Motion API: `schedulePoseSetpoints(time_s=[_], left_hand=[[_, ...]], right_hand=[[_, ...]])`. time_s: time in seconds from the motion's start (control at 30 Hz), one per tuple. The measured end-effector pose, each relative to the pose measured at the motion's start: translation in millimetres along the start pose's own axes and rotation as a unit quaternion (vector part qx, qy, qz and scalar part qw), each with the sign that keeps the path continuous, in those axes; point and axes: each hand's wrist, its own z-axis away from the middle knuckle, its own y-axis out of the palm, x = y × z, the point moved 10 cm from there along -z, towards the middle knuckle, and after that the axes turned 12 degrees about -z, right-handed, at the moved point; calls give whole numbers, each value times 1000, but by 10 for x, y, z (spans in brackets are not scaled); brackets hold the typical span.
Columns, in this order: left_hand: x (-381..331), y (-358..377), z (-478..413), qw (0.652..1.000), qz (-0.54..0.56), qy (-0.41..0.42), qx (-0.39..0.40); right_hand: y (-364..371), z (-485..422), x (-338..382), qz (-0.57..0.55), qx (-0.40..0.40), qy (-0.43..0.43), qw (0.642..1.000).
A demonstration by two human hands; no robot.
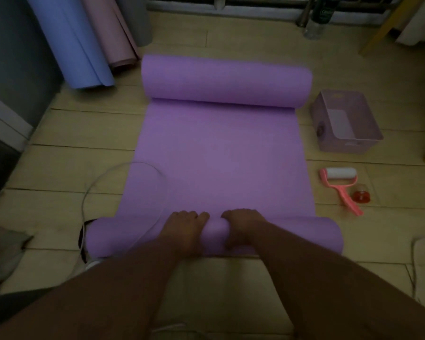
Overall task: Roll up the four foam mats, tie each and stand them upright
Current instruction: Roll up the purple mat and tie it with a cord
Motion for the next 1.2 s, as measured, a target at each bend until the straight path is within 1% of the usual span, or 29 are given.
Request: schedulePoseSetpoints(time_s=[0.1, 0.13, 0.2, 0.27, 0.3, 0.33, 0.4, 0.43, 0.5, 0.57, 0.6, 0.7, 0.73, 0.83, 0.87, 0.9, 1.0, 1.03, 1.1, 1.13, 1.17, 1.2], left_hand=[[40, -83, -133, 999, 35, -3, 42], [34, -94, -182, 997, 40, 9, 59], [41, -100, -248, 994, 48, 28, 94], [35, -71, -256, 992, 52, 38, 105], [30, -71, -232, 994, 44, 40, 90], [27, -54, -192, 997, 27, 37, 57], [22, -33, -78, 999, -6, 22, -31], [13, -6, -19, 998, -10, 18, -54], [9, 76, 7, 999, -9, 14, -46], [8, 82, -63, 1000, -7, 7, -13], [7, 80, -107, 1000, -4, 6, 7], [26, 48, -225, 998, 8, 18, 61], [47, 38, -252, 996, 23, 24, 81], [54, 33, -267, 990, 50, 30, 126], [30, 41, -245, 991, 46, 30, 124], [7, 44, -208, 993, 39, 27, 103], [-12, 22, -70, 999, 30, 21, -23], [-9, 21, -27, 999, 25, 20, -43], [-2, 20, -2, 1000, 17, 12, -20], [-5, 16, -28, 1000, 12, 7, 3], [-7, 6, -68, 1000, 7, 5, 27], [-7, -20, -119, 999, 3, 6, 48]], right_hand=[[-18, 192, 24, 60, -115, -25, 991], [7, 239, 20, 74, -135, -32, 988], [34, 251, -32, 75, -130, -18, 988], [42, 203, -65, 52, -106, 5, 993], [38, 171, -68, 38, -91, 18, 995], [29, 139, -59, 28, -79, 27, 996], [-35, 55, -42, 12, -55, 34, 998], [-59, 15, -36, 0, -32, 35, 999], [-40, -36, -25, -18, 22, 38, 999], [15, -19, -26, -17, 40, 38, 998], [46, 18, -20, -9, 28, 33, 999], [53, 168, 0, 25, -71, -5, 997], [55, 209, -7, 44, -92, -11, 995], [131, 220, -41, 60, -101, 10, 993], [151, 198, -35, 49, -98, 21, 994], [148, 166, -28, 39, -94, 28, 994], [14, 63, -29, 5, -64, 29, 998], [-24, 40, -23, -4, -42, 21, 999], [-5, 33, -13, -6, -5, 9, 1000], [29, 57, -8, 0, -5, 5, 1000], [62, 84, 3, 9, -25, -4, 1000], [72, 118, 23, 20, -61, -20, 998]])
